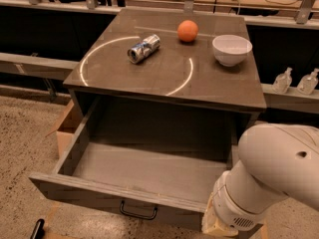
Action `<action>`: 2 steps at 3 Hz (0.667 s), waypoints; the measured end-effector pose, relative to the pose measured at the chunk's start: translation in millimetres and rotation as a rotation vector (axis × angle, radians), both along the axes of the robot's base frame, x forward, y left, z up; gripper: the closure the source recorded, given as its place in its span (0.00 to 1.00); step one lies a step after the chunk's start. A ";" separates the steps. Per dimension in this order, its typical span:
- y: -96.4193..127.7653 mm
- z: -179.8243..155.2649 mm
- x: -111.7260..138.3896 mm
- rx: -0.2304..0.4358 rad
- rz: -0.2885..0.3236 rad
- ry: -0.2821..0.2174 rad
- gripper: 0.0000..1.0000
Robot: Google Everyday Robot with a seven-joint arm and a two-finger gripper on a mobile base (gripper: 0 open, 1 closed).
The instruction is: Close top drawer
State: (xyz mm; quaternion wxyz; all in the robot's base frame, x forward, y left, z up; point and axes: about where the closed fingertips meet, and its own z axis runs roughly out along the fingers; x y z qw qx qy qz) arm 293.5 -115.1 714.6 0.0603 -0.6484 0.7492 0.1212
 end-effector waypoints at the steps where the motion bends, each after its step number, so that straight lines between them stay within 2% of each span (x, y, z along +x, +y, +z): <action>1: 2.0 -9.5 -5.7 0.009 0.017 -0.007 1.00; 2: 3.7 -17.6 -5.2 0.013 0.037 -0.029 1.00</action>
Offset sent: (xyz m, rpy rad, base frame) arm -0.0032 0.0050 -0.0265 0.0205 -0.0568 0.0553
